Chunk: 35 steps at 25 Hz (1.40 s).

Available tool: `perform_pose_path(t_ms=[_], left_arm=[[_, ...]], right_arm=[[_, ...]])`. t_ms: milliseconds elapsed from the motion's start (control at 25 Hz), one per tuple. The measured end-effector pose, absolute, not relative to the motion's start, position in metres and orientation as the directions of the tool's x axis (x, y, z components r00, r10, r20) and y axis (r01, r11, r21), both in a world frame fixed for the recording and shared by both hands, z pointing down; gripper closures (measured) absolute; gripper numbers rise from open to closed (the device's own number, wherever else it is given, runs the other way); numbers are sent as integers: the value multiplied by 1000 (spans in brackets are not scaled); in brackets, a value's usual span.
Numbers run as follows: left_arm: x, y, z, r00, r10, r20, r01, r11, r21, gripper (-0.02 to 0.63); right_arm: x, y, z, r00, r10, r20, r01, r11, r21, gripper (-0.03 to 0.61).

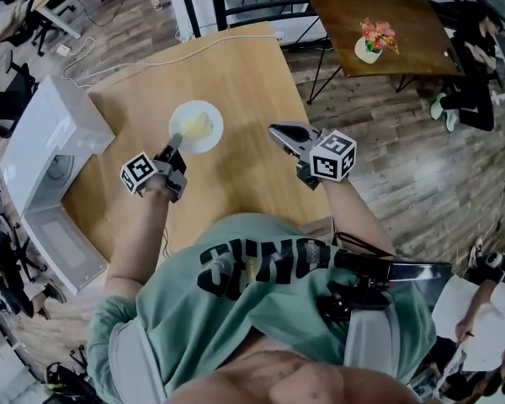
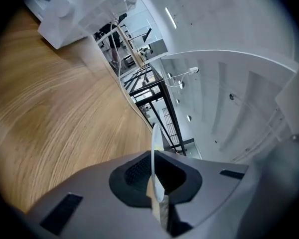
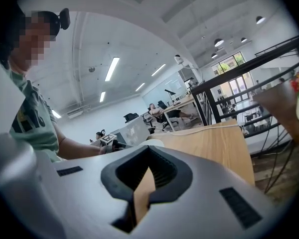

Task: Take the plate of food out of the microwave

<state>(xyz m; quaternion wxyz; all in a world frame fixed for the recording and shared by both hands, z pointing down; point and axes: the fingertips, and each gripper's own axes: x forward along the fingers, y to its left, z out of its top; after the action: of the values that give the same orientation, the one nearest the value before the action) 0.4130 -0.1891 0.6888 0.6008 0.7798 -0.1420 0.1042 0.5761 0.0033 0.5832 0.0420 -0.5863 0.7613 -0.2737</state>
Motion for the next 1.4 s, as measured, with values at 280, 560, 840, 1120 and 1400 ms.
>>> perform_pose_path(t_ms=[280, 560, 840, 1120, 1400], left_arm=[[472, -213, 729, 917, -46, 395, -393, -264, 881, 598], [534, -240, 775, 886, -8, 464, -443, -317, 839, 598], [568, -259, 812, 813, -25, 581, -533, -433, 727, 594], [568, -267, 829, 564, -141, 814, -617, -727, 302, 517], [560, -269, 821, 532, -204, 822, -617, -758, 211, 499]], right_arm=[[612, 0, 615, -281, -920, 274, -852, 108, -512, 571], [647, -7, 651, -261, -922, 287, -828, 61, -557, 571], [661, -11, 663, -261, -931, 253, -807, 66, -587, 571], [661, -9, 660, -259, -939, 227, -804, 80, -589, 571], [663, -1, 646, -235, -949, 209, -812, 74, -579, 571]])
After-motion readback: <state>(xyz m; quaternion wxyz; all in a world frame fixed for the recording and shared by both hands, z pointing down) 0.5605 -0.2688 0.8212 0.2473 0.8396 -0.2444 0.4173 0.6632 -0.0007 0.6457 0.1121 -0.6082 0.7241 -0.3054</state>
